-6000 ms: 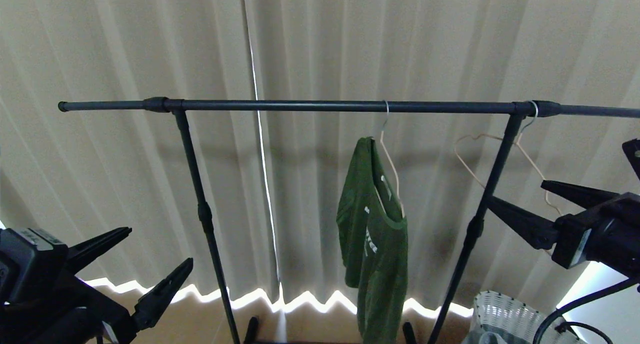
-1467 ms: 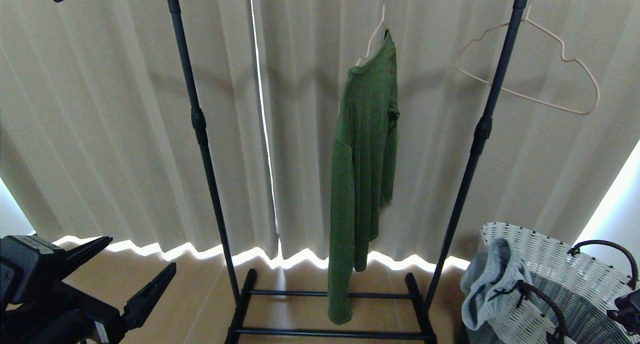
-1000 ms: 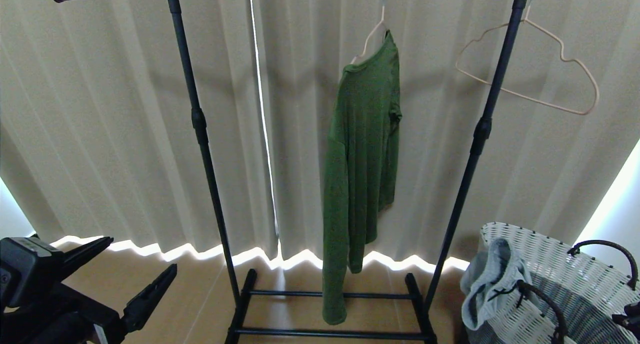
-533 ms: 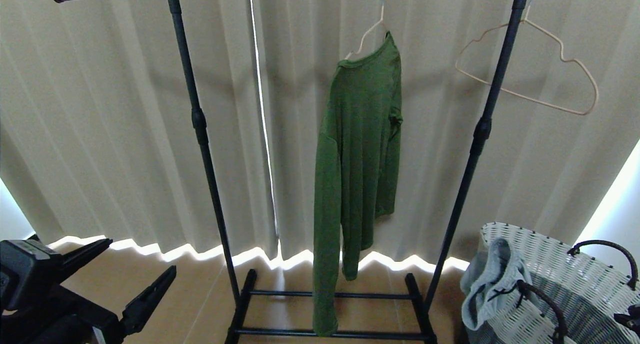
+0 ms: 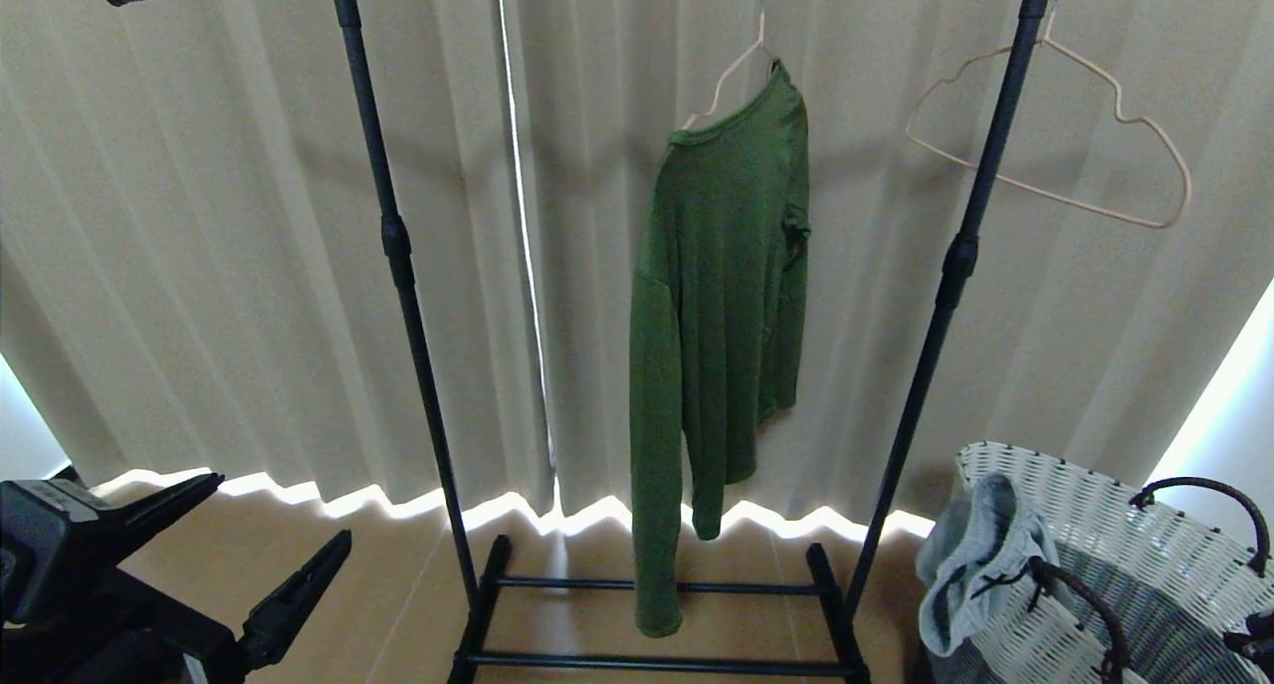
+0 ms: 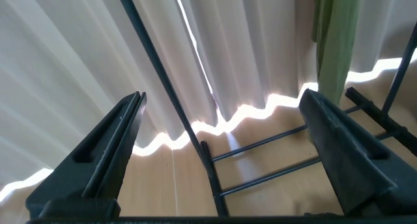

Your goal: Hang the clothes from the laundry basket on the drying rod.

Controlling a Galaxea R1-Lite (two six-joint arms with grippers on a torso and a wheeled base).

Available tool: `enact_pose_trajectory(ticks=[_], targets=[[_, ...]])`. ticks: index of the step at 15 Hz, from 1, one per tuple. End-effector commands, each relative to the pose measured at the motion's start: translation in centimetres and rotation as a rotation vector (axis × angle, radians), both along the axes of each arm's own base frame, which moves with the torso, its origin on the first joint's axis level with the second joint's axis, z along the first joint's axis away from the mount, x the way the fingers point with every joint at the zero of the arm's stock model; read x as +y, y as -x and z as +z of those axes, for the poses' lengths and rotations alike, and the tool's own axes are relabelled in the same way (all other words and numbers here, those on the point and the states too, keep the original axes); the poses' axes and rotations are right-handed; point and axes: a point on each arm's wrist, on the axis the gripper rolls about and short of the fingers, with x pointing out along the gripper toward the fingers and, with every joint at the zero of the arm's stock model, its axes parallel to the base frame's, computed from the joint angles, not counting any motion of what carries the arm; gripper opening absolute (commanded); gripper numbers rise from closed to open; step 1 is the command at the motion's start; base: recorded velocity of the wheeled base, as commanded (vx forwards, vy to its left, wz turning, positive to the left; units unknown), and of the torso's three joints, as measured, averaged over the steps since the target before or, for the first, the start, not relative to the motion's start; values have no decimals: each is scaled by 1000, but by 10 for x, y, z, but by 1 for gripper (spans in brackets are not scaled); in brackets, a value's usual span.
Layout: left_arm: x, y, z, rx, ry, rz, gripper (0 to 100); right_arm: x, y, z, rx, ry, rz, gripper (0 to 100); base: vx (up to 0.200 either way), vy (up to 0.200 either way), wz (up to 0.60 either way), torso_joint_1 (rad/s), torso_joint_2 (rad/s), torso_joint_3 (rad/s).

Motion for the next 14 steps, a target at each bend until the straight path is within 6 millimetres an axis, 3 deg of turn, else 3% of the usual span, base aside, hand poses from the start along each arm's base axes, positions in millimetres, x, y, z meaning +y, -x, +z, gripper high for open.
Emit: enact_pose_trajectory(ticks=[1,3,7,12,14], targets=[[0,0,-1,3,0,0,100,-1,4,-4,51,10,-1,100,0,0,0,0,0,0],[0,0,-3,14,-4,-1,100,-2,12,-8,82,23,6,100,0,0,0,0,0,0],[0,1,-3,14,-4,-1,100,-4,26,-11,96,30,7,100,0,-200,0,2,5,6],[-1,1,-3,12,-2,-18,100,-4,28,-13,105,34,4,100,0,-200,0,0,3,2],[-1,1,-3,14,-3,-18,100,-4,27,-13,115,30,11,100,0,0,0,0,0,0]])
